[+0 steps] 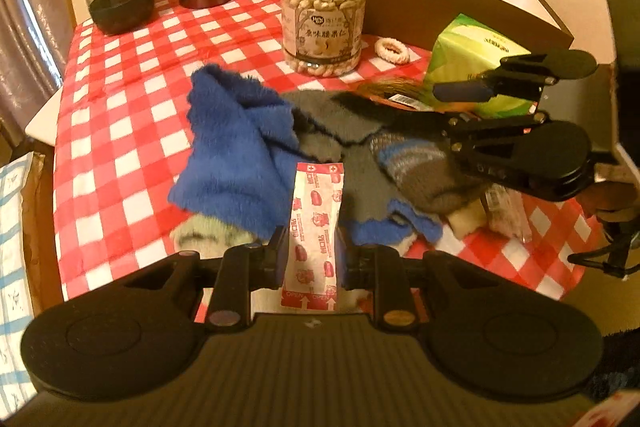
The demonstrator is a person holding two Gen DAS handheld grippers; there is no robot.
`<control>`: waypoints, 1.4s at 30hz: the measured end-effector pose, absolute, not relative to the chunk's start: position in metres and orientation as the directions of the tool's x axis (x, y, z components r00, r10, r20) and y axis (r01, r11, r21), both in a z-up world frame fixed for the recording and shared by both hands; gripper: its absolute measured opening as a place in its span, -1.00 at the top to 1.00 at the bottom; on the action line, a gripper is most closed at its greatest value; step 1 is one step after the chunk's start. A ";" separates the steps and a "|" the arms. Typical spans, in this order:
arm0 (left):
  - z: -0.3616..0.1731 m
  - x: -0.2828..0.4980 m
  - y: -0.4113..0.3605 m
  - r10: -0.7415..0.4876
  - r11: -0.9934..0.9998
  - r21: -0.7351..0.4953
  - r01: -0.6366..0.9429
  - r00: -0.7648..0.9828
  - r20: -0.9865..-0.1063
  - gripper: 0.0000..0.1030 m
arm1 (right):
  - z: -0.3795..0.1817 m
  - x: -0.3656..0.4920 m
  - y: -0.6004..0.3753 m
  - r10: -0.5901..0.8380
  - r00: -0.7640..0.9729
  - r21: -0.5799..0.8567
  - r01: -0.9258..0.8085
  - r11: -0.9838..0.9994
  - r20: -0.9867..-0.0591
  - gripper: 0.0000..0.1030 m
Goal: Organize soft objects
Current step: 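Grasp the red snack packet with the right tool while the left holds the bandage, then carry the packet and bandage to the brown box and release both inside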
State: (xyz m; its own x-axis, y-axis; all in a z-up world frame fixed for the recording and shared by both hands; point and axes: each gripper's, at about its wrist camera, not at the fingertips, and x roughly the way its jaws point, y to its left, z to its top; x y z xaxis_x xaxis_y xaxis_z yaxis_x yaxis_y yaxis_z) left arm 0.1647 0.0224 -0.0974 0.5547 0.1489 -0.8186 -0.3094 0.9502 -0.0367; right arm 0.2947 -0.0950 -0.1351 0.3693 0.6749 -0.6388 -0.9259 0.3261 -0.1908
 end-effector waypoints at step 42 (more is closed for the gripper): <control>-0.041 0.218 0.005 0.087 0.987 -0.027 -0.156 0.677 -0.730 0.59 | -0.037 0.331 -0.199 0.770 0.429 0.184 -0.806 0.562 -0.472 0.99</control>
State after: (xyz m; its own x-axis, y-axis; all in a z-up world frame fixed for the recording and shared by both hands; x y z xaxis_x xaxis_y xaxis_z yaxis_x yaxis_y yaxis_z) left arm 0.2184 0.0050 -0.0409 0.6774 0.0869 -0.7305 -0.1557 0.9874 -0.0269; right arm 0.3312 -0.1988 -0.0369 0.4290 0.7700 -0.4723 -0.8063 0.5621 0.1839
